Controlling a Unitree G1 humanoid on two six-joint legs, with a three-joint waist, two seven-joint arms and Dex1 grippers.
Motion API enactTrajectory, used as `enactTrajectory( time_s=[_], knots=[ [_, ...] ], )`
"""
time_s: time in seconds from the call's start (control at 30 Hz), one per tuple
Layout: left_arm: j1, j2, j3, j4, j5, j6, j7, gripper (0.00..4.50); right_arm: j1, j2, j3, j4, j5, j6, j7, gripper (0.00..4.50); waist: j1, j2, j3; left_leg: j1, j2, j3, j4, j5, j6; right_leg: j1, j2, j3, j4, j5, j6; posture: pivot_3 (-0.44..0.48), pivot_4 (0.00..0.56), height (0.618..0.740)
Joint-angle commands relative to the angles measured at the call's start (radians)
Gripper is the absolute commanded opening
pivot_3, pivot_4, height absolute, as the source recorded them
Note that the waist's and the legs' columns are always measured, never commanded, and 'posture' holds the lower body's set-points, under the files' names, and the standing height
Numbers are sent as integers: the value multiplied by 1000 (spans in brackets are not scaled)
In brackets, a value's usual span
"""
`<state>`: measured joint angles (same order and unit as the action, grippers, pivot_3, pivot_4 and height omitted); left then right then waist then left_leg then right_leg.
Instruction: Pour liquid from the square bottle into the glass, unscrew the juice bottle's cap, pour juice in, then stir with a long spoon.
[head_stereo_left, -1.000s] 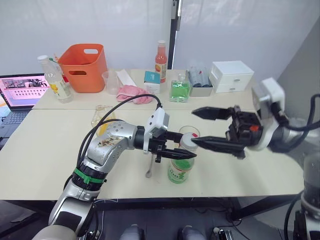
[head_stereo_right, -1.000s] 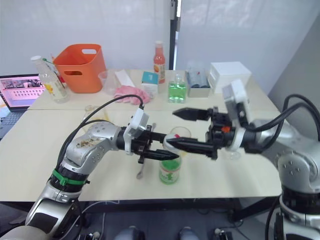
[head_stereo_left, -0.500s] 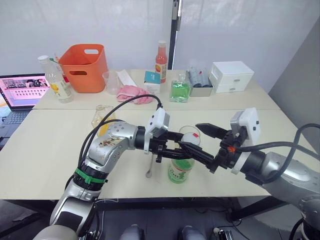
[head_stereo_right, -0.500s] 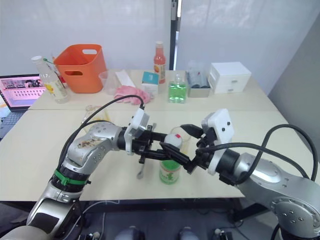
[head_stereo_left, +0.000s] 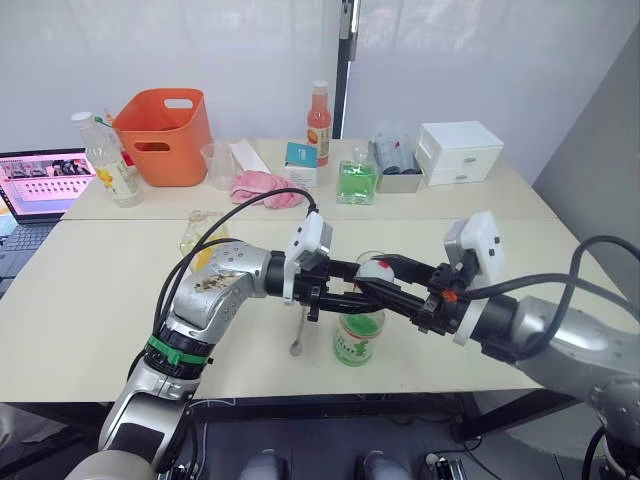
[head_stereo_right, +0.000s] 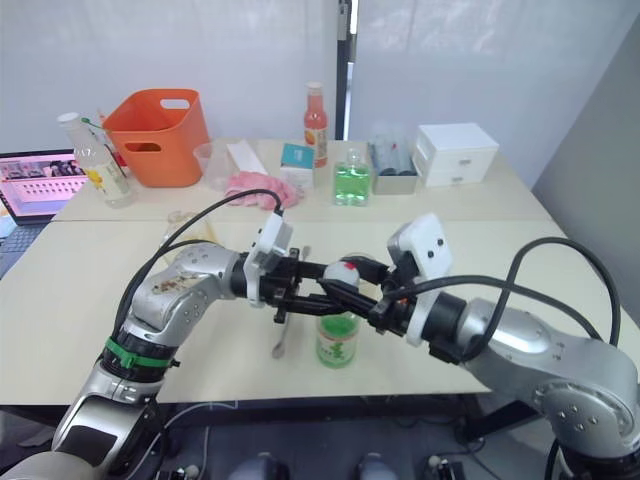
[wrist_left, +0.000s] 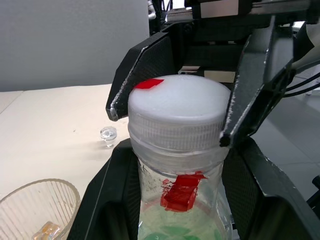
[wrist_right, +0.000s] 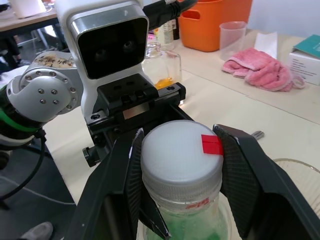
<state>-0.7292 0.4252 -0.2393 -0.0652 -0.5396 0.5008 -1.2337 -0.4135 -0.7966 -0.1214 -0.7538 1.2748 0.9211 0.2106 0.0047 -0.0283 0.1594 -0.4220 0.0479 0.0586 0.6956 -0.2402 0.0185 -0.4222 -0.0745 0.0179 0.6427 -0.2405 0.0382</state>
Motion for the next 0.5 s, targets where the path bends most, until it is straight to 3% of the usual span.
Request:
enactTrajectory(
  time_s=[0.03,0.13,0.27,0.43,0.5],
  knots=[
    [16,9,-48,-26,33,7,-14,1709,-103,-45,67,138,-87,-97,474,1705,-2,0,0,0,0,0,0,0,0,0,0,0,0,0,0,0,150,715],
    [24,20,-48,-45,28,20,-23,1708,-249,-83,228,379,-277,-165,862,1705,-9,0,0,0,0,0,0,0,0,0,1,0,-1,0,0,0,150,715],
    [34,28,-46,-69,22,34,-19,1708,-443,-43,387,666,-456,-235,1208,1705,-16,1,0,1,1,1,-1,0,0,0,2,0,-1,0,0,0,150,715],
    [32,27,-45,-80,20,46,-8,1708,-527,15,417,834,-582,-293,1341,1705,-8,1,0,0,1,0,-1,0,1,0,1,-1,-1,0,0,0,150,715],
    [25,24,-43,-76,23,48,-1,1708,-540,34,388,860,-585,-276,1332,2734,-7,1,0,0,1,1,-1,-1,1,0,0,-1,-1,0,0,0,150,715]
  ],
)
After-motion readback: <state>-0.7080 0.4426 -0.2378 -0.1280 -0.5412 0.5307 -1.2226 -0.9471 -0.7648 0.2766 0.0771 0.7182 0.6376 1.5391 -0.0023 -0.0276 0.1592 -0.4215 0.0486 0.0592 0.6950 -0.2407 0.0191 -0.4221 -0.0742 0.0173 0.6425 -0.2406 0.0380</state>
